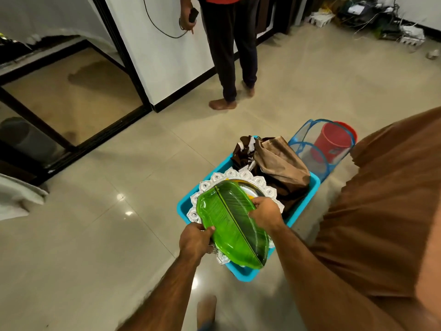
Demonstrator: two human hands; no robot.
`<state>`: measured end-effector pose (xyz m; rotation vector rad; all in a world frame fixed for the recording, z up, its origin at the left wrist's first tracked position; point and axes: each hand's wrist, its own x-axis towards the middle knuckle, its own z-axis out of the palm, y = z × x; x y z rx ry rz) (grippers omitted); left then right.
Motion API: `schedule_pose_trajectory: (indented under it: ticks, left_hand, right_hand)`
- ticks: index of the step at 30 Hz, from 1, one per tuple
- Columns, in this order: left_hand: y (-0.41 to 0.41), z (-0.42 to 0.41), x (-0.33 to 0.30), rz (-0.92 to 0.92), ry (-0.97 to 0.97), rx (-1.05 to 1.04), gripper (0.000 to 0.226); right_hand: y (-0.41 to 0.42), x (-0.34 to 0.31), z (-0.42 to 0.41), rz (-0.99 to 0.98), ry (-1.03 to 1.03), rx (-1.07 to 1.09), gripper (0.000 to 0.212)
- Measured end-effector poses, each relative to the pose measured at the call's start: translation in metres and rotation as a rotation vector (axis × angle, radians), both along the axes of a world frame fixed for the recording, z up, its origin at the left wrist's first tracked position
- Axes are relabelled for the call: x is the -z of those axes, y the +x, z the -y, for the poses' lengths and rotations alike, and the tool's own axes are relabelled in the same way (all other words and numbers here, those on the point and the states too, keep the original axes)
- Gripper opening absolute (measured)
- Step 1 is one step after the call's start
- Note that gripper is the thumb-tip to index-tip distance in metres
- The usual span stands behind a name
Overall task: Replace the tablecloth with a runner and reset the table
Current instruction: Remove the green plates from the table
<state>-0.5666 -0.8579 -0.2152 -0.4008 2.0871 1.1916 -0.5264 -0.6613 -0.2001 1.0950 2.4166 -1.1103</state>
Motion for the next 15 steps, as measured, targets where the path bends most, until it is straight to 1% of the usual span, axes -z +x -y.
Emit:
schedule_pose_trajectory:
  ticks: [4,7,15]
  left_hand:
    - [-0.016,-0.004,0.018,-0.041,-0.044,0.026,0.023]
    - [-0.023,-0.010,0.025,-0.010,-0.027,0.027,0.022]
    - [-0.029,-0.018,0.025,0.007,-0.084,0.095,0.027]
  right_hand:
    - [-0.017,0.022,-0.003,0.010,0.021,-0.009,0.020]
    - [-0.025,0.032,-0.007,0.014,0.046,-0.011,0.023]
    - [-0.031,0.037,-0.011,0.052,0.065,-0.050,0.027]
